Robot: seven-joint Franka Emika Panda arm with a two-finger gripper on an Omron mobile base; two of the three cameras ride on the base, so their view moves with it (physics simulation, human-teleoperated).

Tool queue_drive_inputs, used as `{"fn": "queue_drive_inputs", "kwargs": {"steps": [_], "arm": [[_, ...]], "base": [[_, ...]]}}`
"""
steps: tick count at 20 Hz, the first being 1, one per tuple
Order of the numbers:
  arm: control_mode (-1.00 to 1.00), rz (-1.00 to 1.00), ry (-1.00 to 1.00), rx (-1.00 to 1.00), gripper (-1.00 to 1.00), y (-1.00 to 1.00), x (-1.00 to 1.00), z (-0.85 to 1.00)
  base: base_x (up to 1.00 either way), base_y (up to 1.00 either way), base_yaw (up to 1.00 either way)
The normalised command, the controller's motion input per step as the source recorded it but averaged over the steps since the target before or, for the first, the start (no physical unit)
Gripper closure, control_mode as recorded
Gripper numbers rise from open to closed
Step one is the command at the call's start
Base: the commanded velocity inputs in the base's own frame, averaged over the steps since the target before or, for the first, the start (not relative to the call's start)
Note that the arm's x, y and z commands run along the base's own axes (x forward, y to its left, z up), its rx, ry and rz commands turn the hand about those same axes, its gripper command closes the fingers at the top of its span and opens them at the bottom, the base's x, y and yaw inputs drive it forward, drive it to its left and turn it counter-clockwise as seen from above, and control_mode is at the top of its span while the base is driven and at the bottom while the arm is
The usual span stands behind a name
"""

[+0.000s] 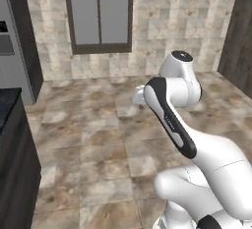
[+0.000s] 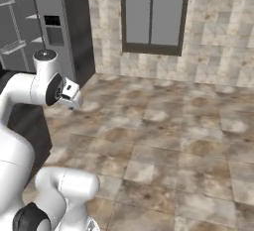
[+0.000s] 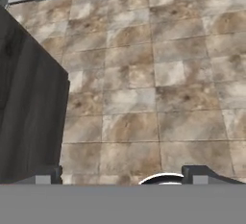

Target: Take the cheese, fish, and bell pepper from the fridge and place them on the plate on the dining counter to create an appetizer plate.

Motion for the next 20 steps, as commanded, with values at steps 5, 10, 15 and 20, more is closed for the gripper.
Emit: {"fn": "queue_drive_inputs", "kwargs": {"steps": [5,10,15,20], "arm": [[1.0,0.0,0.0,0.0,-1.0,0.0,0.0,0.0],[1.0,0.0,0.0,0.0,-1.0,0.0,0.0,0.0],[1.0,0.0,0.0,0.0,-1.0,0.0,0.0,0.0],[1.0,0.0,0.0,0.0,-1.0,0.0,0.0,0.0]], "base": [[1.0,-0.32,0.1],[1.0,0.0,0.08],[1.0,0.02,0.11],[1.0,0.11,0.14]]}}
